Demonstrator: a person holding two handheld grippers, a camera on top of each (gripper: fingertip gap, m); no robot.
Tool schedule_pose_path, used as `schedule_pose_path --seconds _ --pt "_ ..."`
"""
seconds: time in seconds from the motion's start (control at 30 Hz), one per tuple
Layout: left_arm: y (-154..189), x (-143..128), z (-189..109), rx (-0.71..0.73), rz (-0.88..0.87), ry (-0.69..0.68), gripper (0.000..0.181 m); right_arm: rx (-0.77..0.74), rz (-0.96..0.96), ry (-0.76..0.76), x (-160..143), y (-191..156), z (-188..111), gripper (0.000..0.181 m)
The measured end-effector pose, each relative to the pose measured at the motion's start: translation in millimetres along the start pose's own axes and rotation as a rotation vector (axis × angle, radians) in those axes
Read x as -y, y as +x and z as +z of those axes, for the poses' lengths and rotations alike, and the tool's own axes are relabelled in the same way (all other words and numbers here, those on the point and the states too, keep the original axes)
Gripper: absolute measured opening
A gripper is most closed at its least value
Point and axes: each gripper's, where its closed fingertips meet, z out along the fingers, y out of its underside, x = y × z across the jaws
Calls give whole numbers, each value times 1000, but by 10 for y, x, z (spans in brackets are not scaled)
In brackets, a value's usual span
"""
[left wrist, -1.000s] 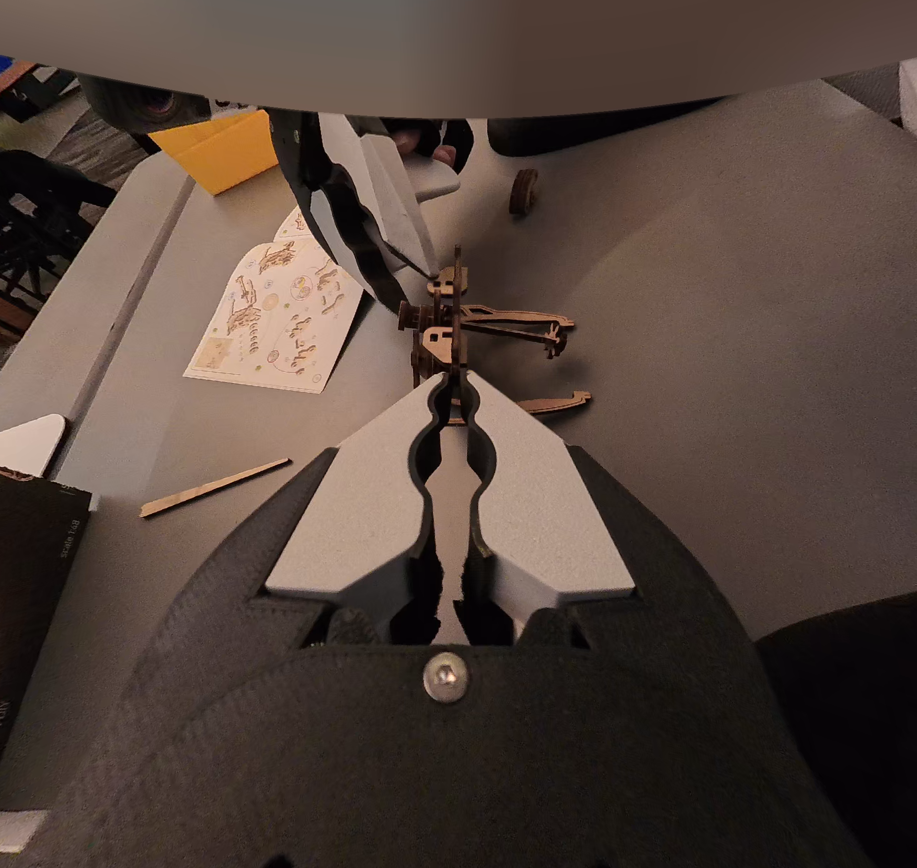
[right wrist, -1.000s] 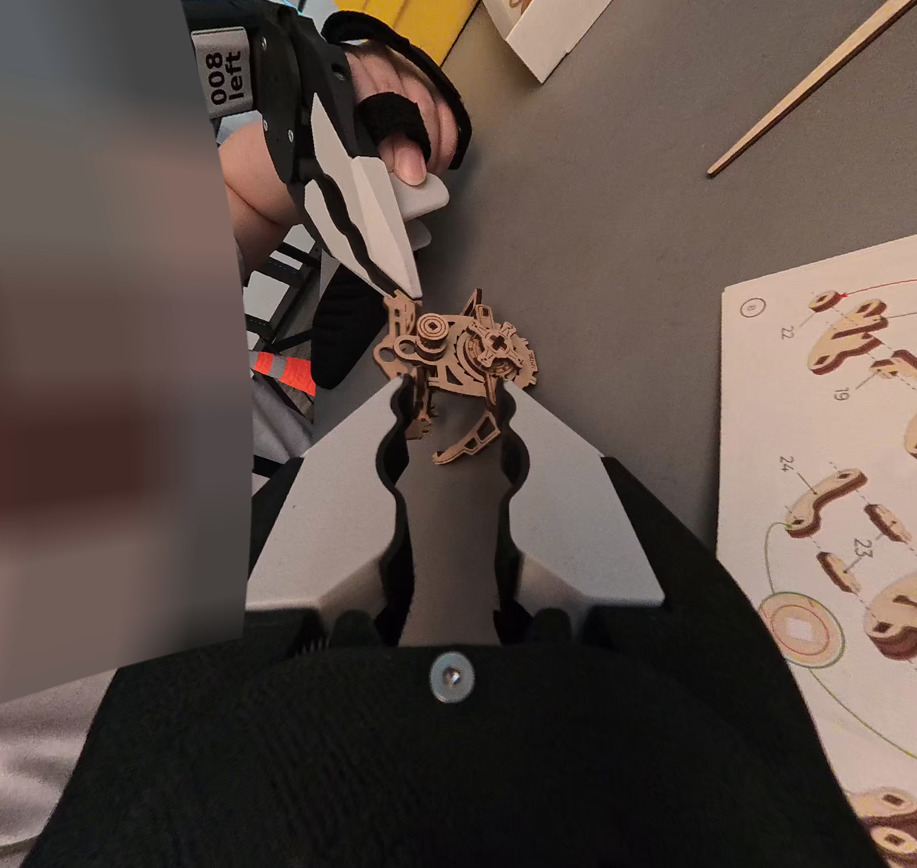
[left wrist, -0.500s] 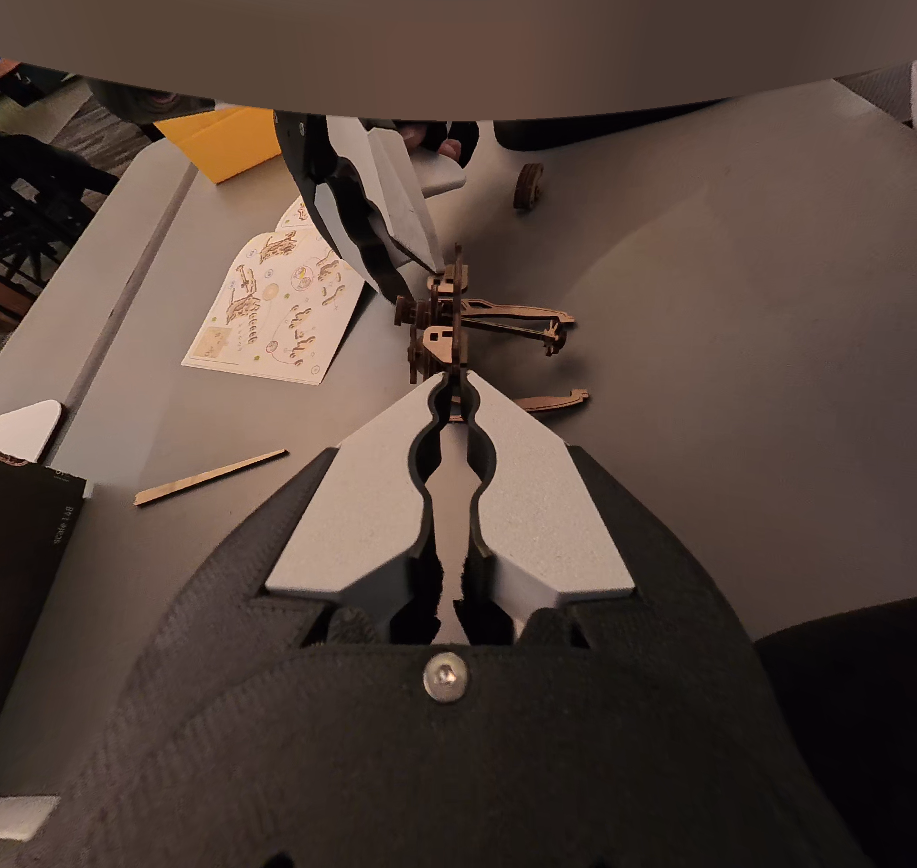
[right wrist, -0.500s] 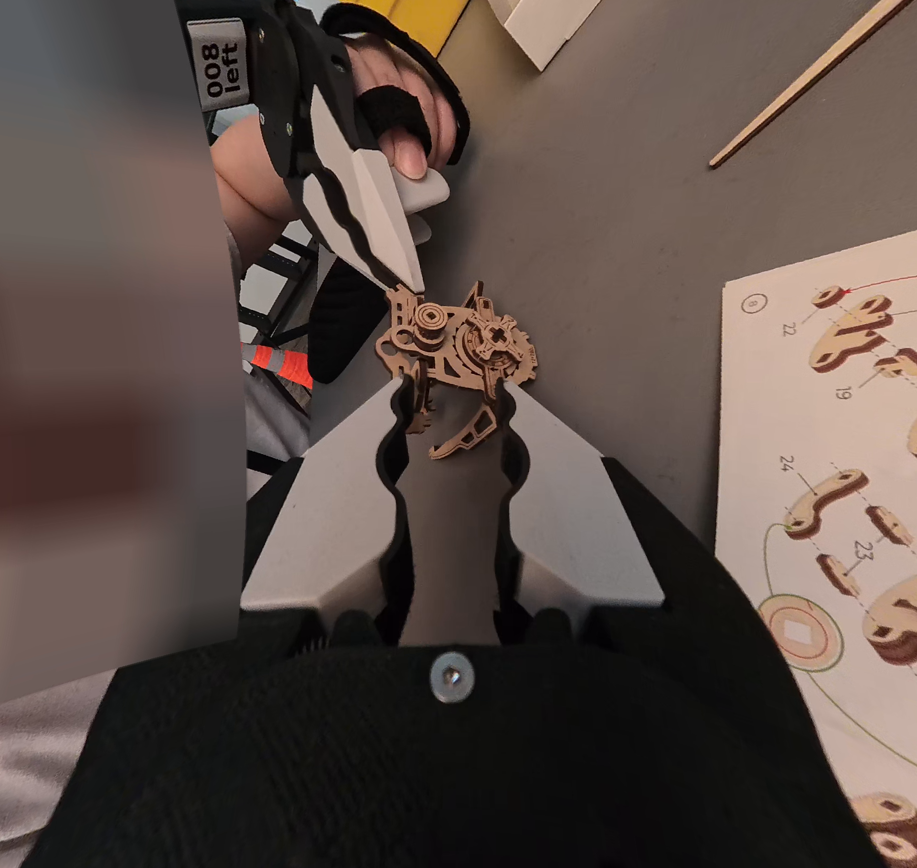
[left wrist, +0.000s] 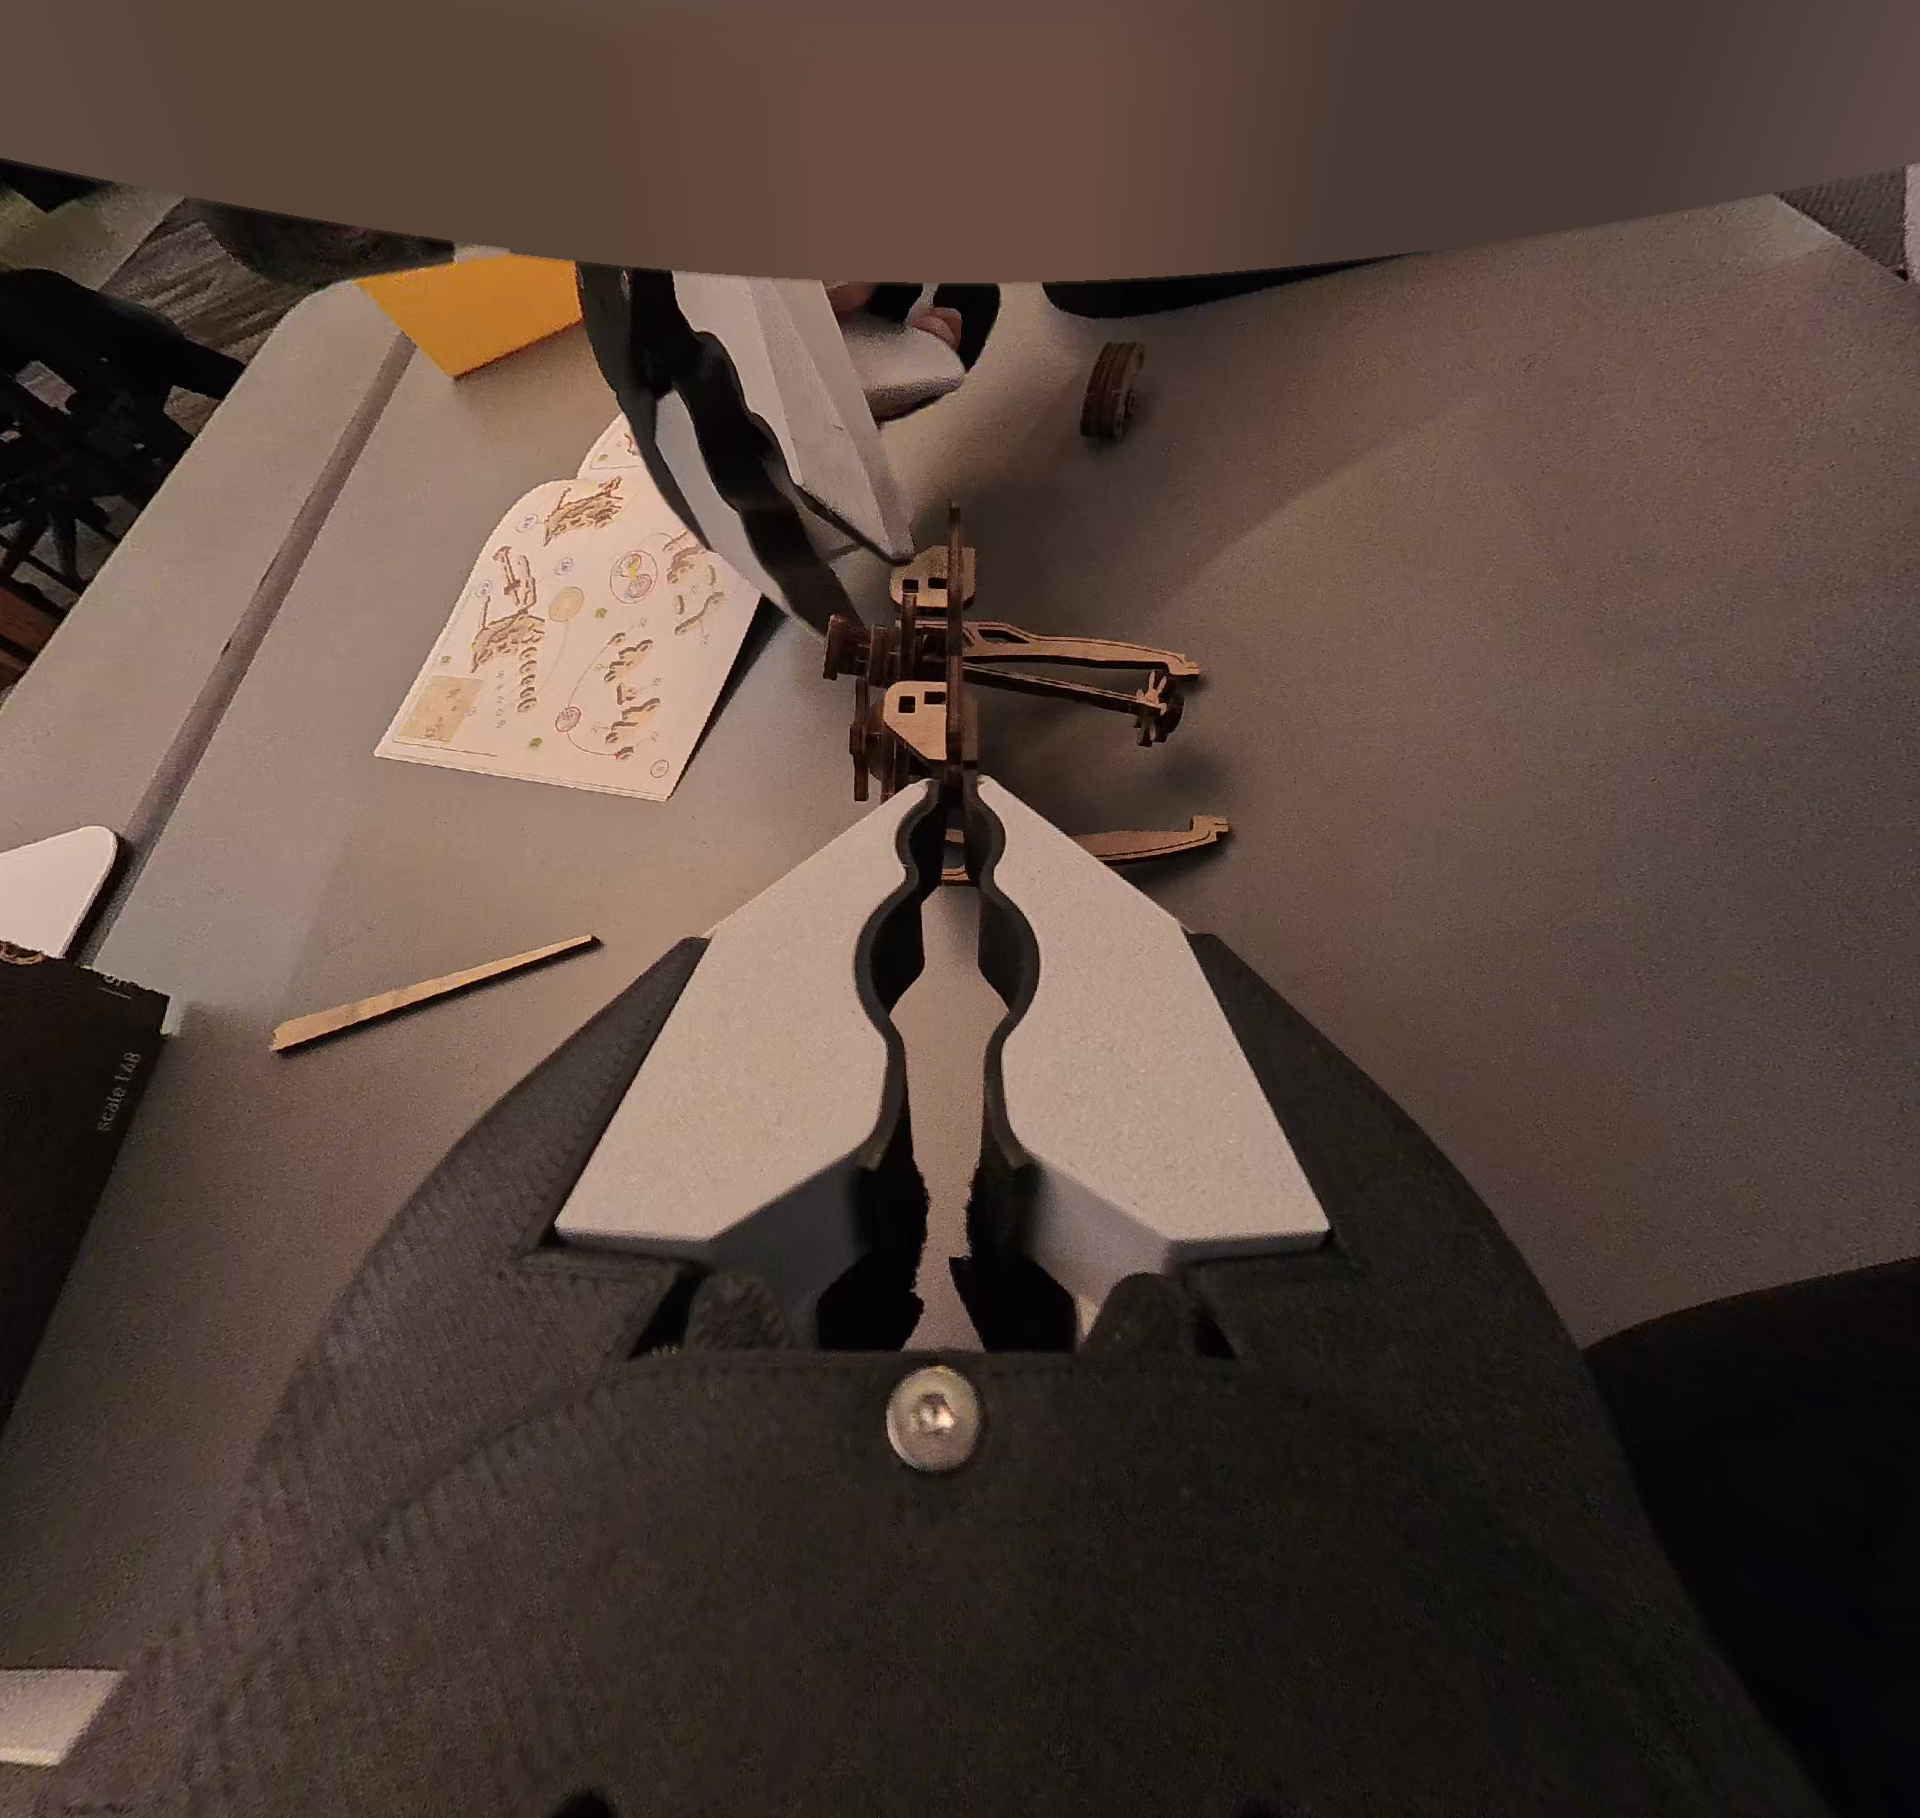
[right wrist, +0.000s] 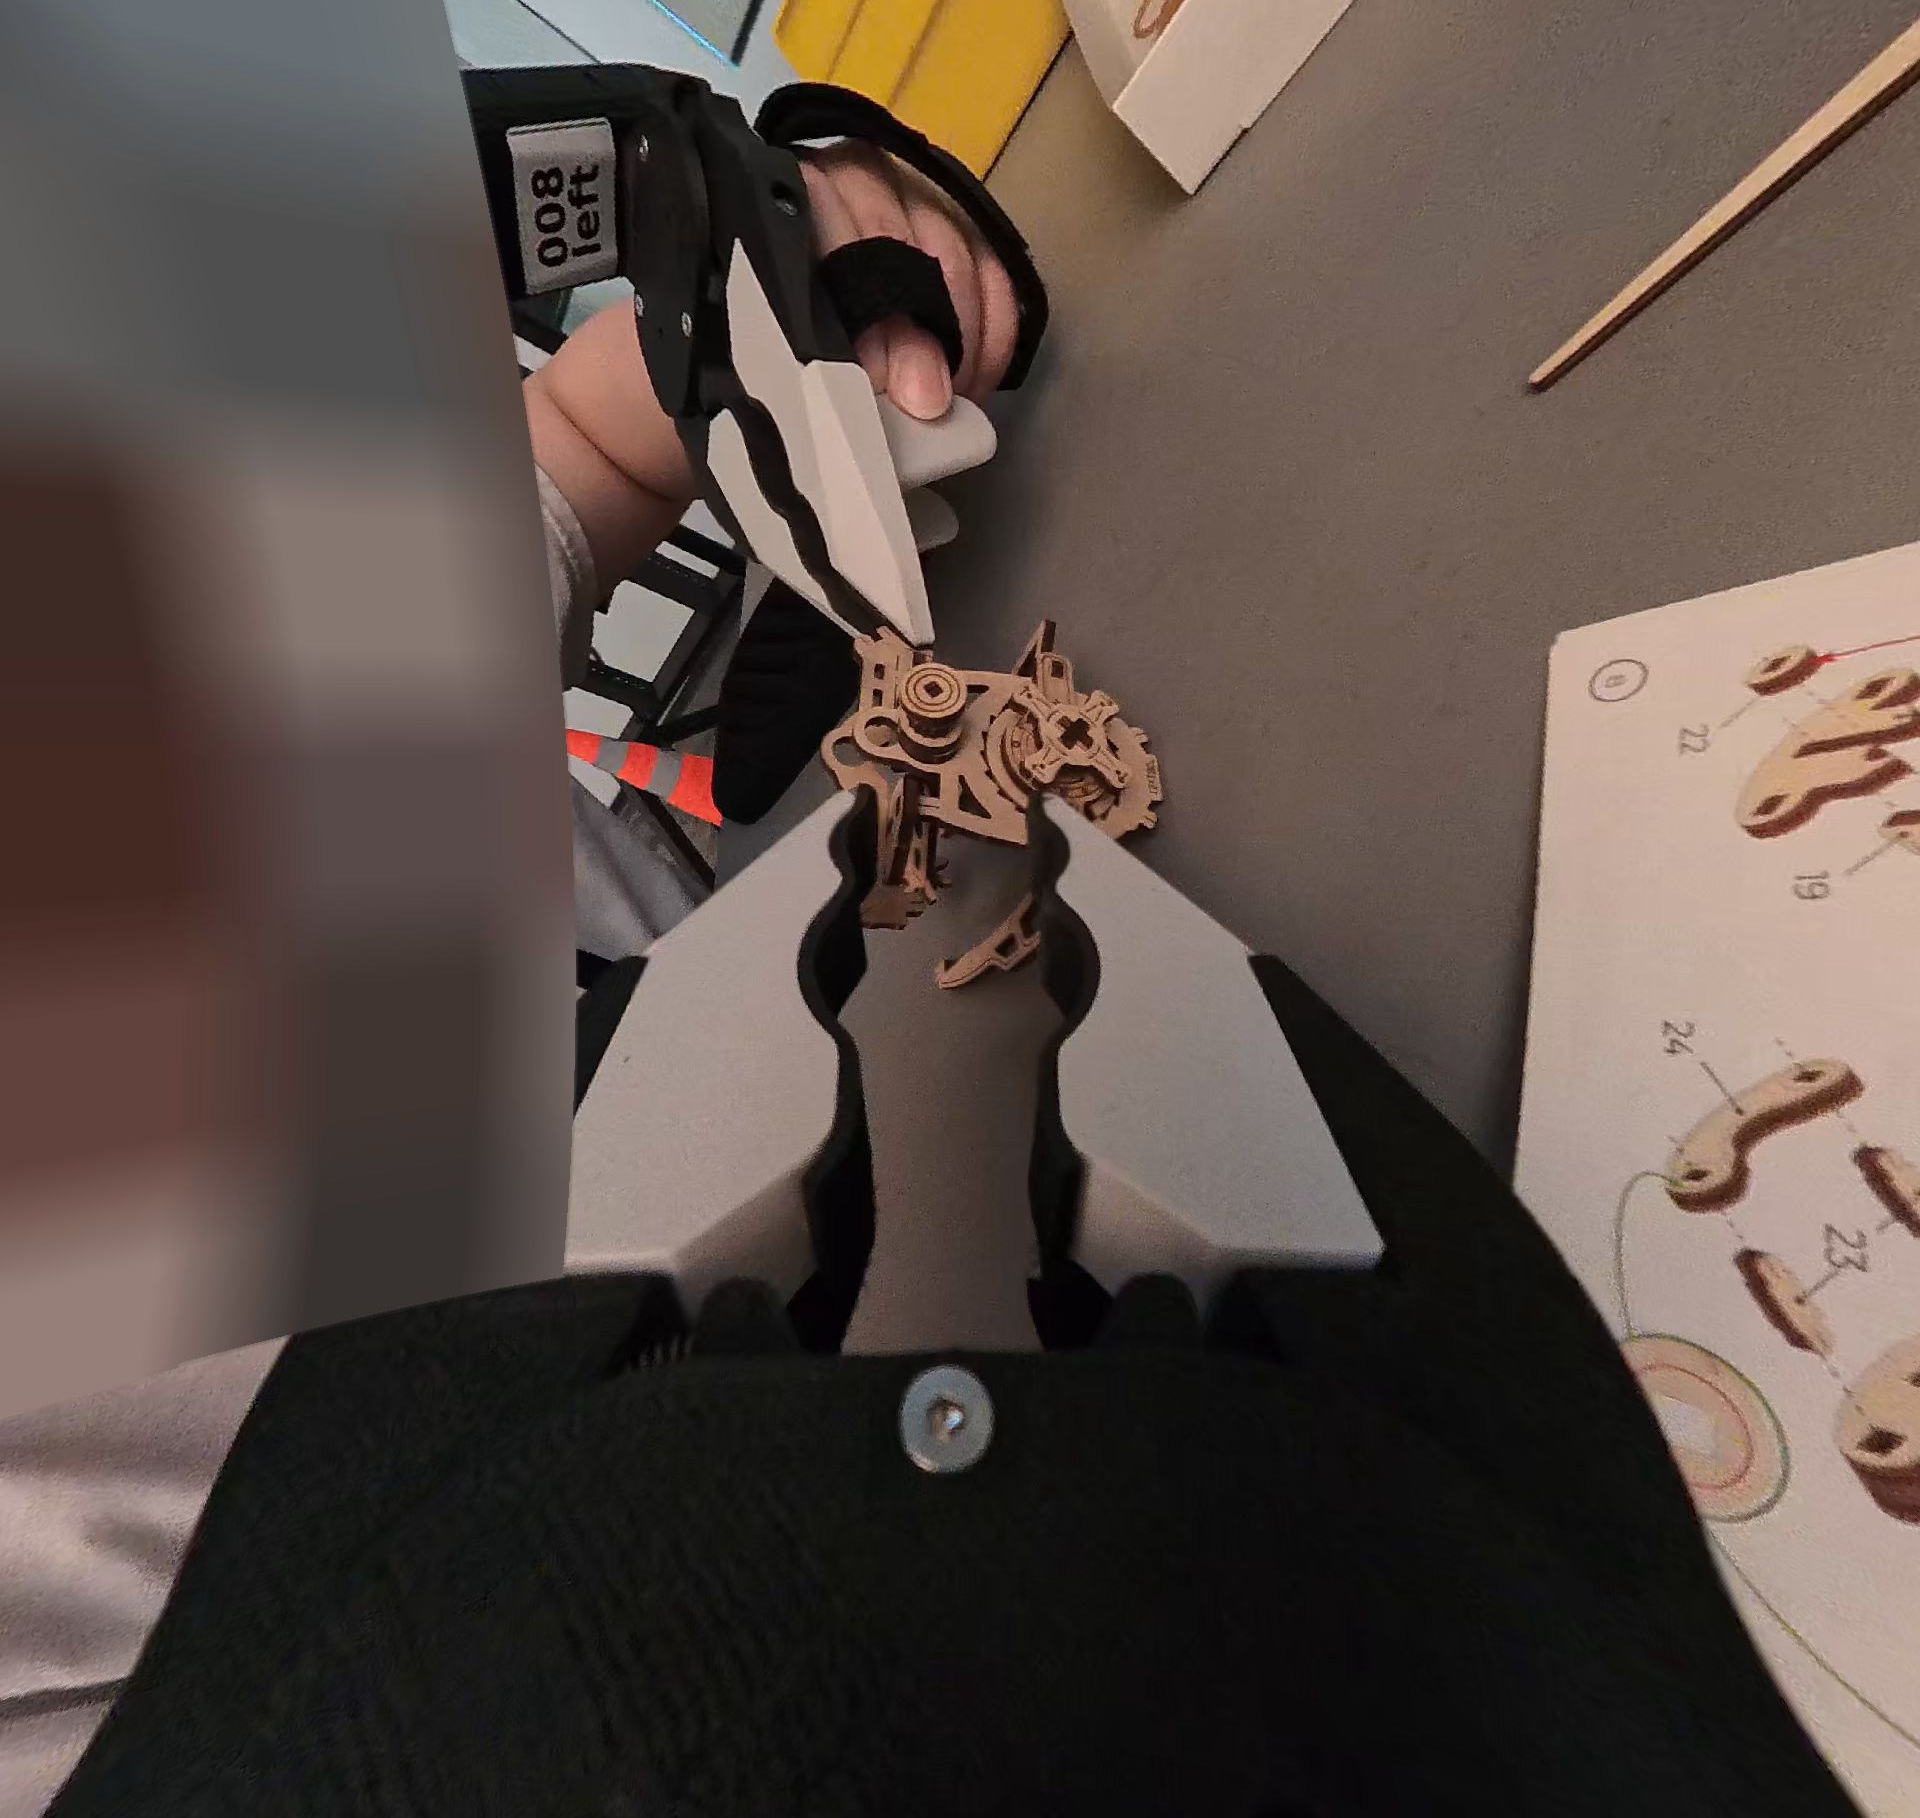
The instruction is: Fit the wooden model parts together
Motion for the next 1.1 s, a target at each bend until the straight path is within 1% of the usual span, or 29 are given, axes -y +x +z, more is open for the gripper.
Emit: schedule_pose_path --seconds 0.33,0.43,0.57,0.7,0.87,1.1 --pt "8 13 0 0 9 -3 0 -26 -14 -19 -32 40 25 26" --pt "8 18 -1 5 11 -1 0 -52 -44 -17 -28 72 16 29" --pt "8 15 -2 5 11 -4 0 -24 -8 0 -27 79 25 30" --pt "2 2 -9 4 5 -3 0 -31 -39 -5 -15 75 33 31" --pt "0 -7 -18 5 2 -4 0 -6 -1 -11 -17 70 50 30" --pt "-8 3 -10 -1 2 -3 0 -21 39 -27 -27 78 38 30"
